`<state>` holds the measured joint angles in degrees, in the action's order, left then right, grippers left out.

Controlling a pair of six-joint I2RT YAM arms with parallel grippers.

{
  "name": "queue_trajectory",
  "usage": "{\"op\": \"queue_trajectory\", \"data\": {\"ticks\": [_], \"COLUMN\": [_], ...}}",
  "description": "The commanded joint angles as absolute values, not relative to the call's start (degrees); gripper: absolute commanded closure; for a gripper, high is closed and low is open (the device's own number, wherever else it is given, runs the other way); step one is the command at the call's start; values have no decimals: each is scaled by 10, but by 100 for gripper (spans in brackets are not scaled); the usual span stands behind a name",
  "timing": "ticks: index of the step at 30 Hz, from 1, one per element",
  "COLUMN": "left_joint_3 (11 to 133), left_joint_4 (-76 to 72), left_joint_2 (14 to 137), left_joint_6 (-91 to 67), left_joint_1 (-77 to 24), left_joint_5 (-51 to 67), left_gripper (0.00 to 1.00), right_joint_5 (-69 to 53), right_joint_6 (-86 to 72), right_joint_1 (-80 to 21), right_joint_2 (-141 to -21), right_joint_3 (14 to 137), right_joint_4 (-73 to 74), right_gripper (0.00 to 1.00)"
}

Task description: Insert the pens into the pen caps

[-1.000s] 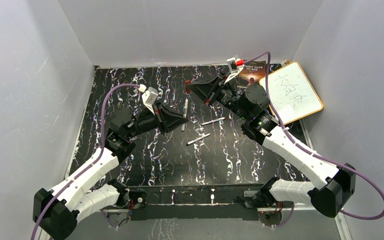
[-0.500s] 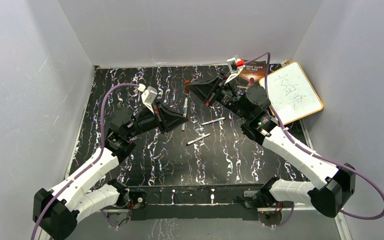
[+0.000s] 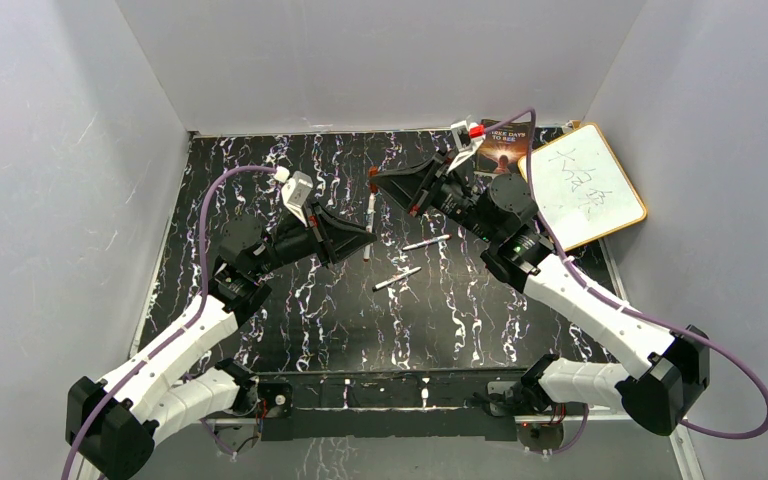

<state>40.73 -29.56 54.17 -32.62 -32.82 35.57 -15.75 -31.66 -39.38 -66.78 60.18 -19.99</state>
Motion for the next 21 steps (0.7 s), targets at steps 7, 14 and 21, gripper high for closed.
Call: {"op": "queue_trajectory", "data": {"ticks": [7, 14, 21], "left_joint_3": [429, 429, 429], "left_joint_4": [-308, -314, -313], "left_joint_2": [529, 536, 535], "left_joint_6": [-323, -324, -325], "left_joint_1": [-331, -331, -331], "left_joint_5": [361, 369, 371], "left_gripper": [100, 100, 100], "right_joint_5": [-163, -170, -179], "right_joint_6": [-317, -314, -316], "right_joint_1": [-396, -396, -396], "right_joint_2": [-659, -654, -659], "right_joint_3": [617, 631, 631], "right_joint_4": [-242, -244, -253], "right_gripper": [100, 100, 100]}}
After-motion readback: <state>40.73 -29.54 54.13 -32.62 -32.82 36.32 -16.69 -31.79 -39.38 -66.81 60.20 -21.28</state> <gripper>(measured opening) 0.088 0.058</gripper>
